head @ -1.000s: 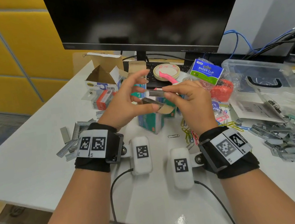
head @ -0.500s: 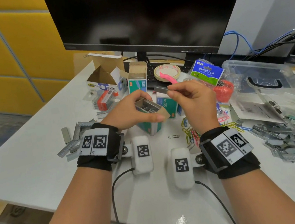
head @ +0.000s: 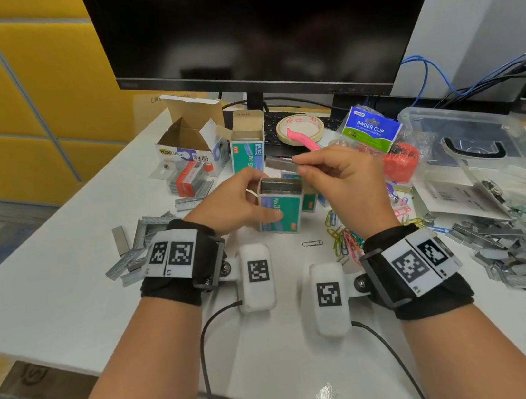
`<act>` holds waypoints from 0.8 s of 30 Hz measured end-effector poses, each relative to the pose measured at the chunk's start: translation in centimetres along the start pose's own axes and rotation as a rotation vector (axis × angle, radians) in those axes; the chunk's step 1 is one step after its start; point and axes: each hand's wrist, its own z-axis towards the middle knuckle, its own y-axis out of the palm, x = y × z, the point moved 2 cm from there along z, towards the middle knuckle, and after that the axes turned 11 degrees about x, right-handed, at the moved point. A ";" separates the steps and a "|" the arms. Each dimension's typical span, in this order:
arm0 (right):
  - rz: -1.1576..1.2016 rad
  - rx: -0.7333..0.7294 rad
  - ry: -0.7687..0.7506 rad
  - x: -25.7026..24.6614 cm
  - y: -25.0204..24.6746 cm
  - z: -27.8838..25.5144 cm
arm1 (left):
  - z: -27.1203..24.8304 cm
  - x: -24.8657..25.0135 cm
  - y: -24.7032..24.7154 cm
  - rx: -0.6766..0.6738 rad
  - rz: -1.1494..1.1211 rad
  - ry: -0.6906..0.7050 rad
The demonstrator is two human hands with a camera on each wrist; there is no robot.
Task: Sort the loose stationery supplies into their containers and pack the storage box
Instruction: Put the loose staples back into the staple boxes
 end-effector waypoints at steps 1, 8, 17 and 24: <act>-0.037 -0.015 -0.032 -0.1 0.0 0.0 | 0.0 0.1 0.1 0.012 -0.001 0.006; -0.236 -0.101 -0.105 0.1 0.3 0.0 | 0.1 0.3 0.5 -0.005 -0.010 -0.007; -0.261 -0.146 -0.025 0.5 0.2 0.0 | -0.1 0.3 0.4 -0.021 -0.044 -0.005; -0.172 -0.100 0.097 0.7 0.7 -0.1 | -0.1 0.3 0.3 0.008 -0.057 0.032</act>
